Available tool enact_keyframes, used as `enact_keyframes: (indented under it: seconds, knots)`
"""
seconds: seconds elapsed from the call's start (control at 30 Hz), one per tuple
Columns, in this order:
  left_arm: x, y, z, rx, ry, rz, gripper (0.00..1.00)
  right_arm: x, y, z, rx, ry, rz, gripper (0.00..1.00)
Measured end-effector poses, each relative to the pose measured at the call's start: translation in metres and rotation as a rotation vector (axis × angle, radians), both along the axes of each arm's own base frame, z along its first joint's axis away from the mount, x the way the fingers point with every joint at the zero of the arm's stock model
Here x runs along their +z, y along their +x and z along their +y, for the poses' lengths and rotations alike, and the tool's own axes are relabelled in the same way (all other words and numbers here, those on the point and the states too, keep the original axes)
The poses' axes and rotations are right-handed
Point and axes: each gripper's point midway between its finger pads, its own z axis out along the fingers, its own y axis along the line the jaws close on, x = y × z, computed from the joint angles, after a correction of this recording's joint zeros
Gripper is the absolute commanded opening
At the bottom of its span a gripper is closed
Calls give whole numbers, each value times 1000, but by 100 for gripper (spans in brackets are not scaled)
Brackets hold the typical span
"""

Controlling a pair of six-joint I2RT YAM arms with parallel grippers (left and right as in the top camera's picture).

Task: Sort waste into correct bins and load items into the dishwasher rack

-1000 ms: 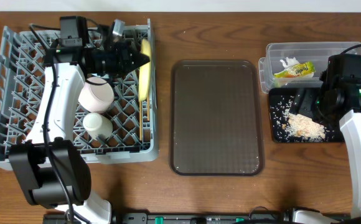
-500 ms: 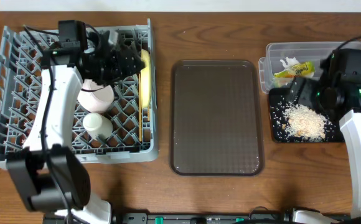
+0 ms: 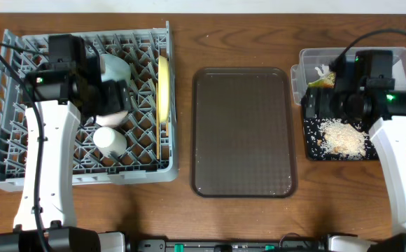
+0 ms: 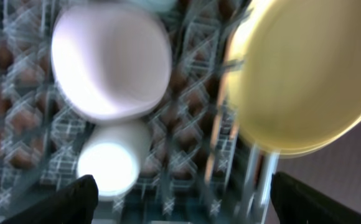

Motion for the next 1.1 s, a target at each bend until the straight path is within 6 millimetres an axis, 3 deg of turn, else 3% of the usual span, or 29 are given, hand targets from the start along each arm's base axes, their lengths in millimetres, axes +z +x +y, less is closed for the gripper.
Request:
enact_keyframes:
  seconds: [0.13, 0.27, 0.37, 0.43, 0.63, 0.9, 1.1]
  knots:
    - [-5, -18, 6, 10, 34, 71, 90, -6, -16, -7, -24, -34, 68, 90]
    - [-5, -27, 8, 16, 57, 18, 90, 2, -22, -10, -36, -51, 28, 91]
    - [3, -39, 8, 17, 78, -109, 90, 15, -26, -11, -46, -57, -89, 92]
    - [11, -50, 8, 15, 91, -201, 91, 25, -32, -11, -55, -55, -176, 99]
    - [33, -95, 4, 20, 118, -487, 91, 50, -62, -17, -97, -80, -423, 99]
    - [61, -129, 0, 27, 133, -669, 91, 40, -100, -21, -114, -99, -400, 99]
    - [66, -134, 0, 28, 136, -697, 91, 23, -116, -20, -110, -102, -307, 99]
